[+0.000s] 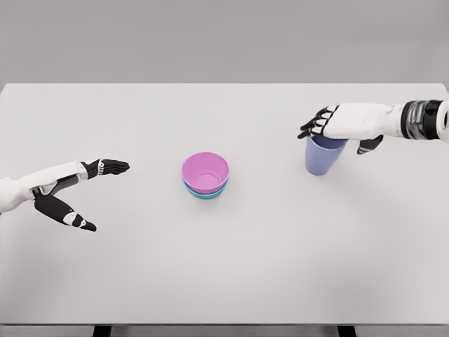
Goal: Stacking bowl and cup with both arms
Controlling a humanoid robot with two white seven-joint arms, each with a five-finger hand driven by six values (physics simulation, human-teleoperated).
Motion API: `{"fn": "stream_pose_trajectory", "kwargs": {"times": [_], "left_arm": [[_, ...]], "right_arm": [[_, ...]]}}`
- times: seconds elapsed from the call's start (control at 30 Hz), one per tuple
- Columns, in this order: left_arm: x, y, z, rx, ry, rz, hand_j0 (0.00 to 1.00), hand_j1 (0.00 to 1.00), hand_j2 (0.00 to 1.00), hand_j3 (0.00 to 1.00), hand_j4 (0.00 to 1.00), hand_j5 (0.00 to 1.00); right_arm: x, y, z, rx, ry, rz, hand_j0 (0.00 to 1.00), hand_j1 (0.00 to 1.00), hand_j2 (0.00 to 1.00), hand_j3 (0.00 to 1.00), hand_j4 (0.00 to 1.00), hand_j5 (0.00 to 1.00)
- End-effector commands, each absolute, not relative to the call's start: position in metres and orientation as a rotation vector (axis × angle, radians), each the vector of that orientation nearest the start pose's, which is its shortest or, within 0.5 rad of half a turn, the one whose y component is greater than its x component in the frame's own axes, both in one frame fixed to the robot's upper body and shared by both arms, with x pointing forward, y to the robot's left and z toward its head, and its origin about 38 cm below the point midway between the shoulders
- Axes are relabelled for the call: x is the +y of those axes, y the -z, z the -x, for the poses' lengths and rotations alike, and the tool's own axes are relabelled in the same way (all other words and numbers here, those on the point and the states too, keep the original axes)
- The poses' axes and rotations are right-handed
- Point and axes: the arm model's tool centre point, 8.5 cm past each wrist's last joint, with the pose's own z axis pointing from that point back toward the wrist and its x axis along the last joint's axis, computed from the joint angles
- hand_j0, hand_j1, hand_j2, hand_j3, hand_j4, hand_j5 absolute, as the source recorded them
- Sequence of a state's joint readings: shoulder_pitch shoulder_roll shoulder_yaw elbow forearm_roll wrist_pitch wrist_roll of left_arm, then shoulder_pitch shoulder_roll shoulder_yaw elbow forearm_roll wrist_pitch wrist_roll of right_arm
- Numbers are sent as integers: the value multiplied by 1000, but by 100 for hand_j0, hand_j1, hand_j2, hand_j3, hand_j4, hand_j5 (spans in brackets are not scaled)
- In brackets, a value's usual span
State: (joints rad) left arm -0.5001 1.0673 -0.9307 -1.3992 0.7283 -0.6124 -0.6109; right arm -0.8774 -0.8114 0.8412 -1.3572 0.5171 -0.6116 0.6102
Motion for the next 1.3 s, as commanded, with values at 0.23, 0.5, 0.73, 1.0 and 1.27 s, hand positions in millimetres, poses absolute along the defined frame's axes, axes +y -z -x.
{"fn": "stream_pose_trajectory", "kwargs": {"times": [0.23, 0.5, 0.73, 1.0, 1.27], "left_arm": [[368, -155, -363, -1457, 1240, 450, 100, 100, 100, 100, 100, 100], [365, -154, -364, -1464, 1239, 459, 100, 100, 100, 100, 100, 100], [360, -153, -365, -1470, 1236, 471, 100, 100, 100, 100, 100, 100], [360, -153, -365, -1471, 1237, 472, 100, 100, 100, 100, 100, 100], [359, -153, -364, -1471, 1238, 476, 100, 100, 100, 100, 100, 100]], "right_arm": [[-288, -222, -465, 1549, 3212, -654, 83, 83, 83, 83, 83, 83], [-282, -224, -466, 1581, 3194, -642, 66, 66, 66, 66, 66, 66], [-279, -226, -468, 1608, 3180, -635, 59, 59, 59, 59, 59, 59], [-286, -255, -474, 1741, 3102, -725, 60, 60, 60, 60, 60, 60], [-263, -269, -475, 1848, 3002, -690, 62, 62, 62, 62, 62, 62]]}}
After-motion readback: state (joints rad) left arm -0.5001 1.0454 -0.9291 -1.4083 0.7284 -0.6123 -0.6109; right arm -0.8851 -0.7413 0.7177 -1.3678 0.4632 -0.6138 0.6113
